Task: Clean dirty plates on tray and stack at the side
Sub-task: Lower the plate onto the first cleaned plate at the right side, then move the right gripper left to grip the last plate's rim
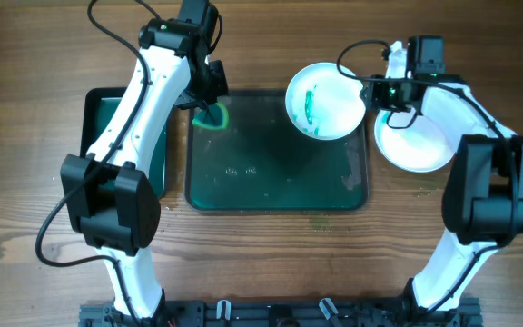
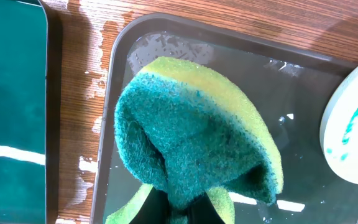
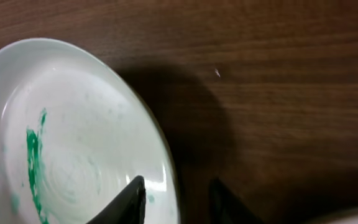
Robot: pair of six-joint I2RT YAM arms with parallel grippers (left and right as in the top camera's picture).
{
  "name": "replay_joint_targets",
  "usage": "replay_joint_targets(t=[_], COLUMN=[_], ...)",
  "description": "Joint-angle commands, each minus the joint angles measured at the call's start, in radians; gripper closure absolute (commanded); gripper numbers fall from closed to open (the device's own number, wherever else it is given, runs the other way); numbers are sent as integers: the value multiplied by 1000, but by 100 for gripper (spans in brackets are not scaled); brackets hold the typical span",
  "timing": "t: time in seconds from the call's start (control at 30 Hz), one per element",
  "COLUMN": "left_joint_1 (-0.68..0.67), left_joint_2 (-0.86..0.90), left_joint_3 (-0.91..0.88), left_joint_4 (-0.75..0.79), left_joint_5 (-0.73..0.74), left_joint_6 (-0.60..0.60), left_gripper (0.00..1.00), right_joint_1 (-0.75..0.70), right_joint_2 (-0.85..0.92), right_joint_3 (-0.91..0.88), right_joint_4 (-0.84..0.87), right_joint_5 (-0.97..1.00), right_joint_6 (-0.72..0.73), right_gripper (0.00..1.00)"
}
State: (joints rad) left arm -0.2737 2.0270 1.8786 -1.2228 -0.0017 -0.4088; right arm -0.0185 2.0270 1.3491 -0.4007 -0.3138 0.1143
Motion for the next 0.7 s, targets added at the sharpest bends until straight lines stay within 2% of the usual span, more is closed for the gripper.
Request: replay_joint_targets(t=[0.0, 0.4, 0.67], left_joint_1=[3, 3, 3], left_joint_2=[-16, -16, -16], left_joint_3=[14, 14, 14], left_joint_4=[4, 4, 4], left_joint_5=[9, 9, 9], left_joint_6=[12, 12, 12], left_gripper=[96, 96, 96], right_joint_1=[31, 39, 93], right_joint_2=[27, 45, 2], right_joint_3=[8, 7, 7], right_joint_4=[24, -16, -170], right_joint_5=[-23, 14, -48], right_joint_6=[-18, -5, 24], right_gripper=[68, 95, 96])
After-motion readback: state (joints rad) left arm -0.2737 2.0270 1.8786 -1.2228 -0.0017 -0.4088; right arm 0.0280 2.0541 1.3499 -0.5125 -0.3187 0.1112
